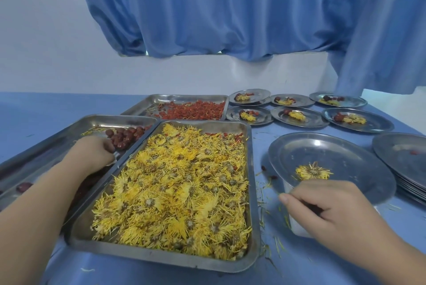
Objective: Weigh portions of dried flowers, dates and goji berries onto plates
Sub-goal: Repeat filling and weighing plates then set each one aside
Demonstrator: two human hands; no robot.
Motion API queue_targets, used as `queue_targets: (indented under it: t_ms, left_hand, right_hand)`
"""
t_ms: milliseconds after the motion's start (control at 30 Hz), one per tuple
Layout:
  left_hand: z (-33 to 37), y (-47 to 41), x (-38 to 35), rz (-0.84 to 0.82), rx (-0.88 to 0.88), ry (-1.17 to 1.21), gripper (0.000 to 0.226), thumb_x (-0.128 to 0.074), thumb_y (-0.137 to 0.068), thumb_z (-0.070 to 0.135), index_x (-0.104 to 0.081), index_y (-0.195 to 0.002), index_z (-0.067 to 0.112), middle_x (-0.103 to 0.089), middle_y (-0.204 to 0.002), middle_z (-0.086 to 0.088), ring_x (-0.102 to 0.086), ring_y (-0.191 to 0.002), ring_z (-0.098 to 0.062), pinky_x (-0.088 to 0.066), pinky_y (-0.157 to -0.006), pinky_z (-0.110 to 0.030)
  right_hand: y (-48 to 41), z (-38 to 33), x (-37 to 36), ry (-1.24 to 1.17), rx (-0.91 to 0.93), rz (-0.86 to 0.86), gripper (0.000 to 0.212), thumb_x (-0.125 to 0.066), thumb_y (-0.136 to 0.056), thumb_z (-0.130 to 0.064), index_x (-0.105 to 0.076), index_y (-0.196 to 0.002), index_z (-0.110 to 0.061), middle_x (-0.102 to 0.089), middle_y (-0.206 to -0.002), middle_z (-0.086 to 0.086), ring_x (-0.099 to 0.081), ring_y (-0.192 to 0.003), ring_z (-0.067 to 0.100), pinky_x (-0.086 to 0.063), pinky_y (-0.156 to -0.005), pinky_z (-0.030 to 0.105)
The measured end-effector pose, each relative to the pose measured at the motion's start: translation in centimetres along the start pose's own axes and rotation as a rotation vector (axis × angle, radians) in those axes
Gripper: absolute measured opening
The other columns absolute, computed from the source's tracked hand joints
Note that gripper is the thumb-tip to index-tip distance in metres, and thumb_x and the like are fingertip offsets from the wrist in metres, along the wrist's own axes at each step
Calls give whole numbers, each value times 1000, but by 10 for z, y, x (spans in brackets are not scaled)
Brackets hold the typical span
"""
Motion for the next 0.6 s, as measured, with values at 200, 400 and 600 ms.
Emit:
queue_targets:
  t_ms: [200, 400, 600]
  left_hand:
    - [94, 30, 34, 178, -242, 266, 19, -61, -83, 6, -70, -99, 13, -66, -91, 3, -56, -69, -2, -37, -52, -16]
    - [230, 84, 29, 70, -560, 442, 26, -61, -85, 14, -61, -104, 31, -56, -102, 12, -57, -86, 1, -46, -67, -13]
    - [345, 140, 3, -135, -877, 466, 26, -56, -88, 16, -61, -106, 34, -55, -105, 14, -54, -93, 2, -41, -76, -14]
  right_hand:
    - [-2, 13, 15, 16, -64, 31, 44, -57, -87, -30, -41, -50, -13, -35, -46, -3, -36, -47, 10, -39, -49, 28]
    - [1, 47, 35, -76, -201, 100, 46, -62, -89, -26, -42, -50, -11, -35, -47, -1, -33, -45, 9, -26, -46, 16]
    - [7, 76, 43, -63, -309, 80, 46, -59, -87, -34, -41, -51, -12, -40, -49, 5, -34, -46, 10, -26, -47, 22]
Point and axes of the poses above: each hand's wrist, its own y-axis away from the middle knuckle, its own x-axis out of the back of the hand, z = x × y, the point moved 10 cm from there along -y, towards the middle knuckle
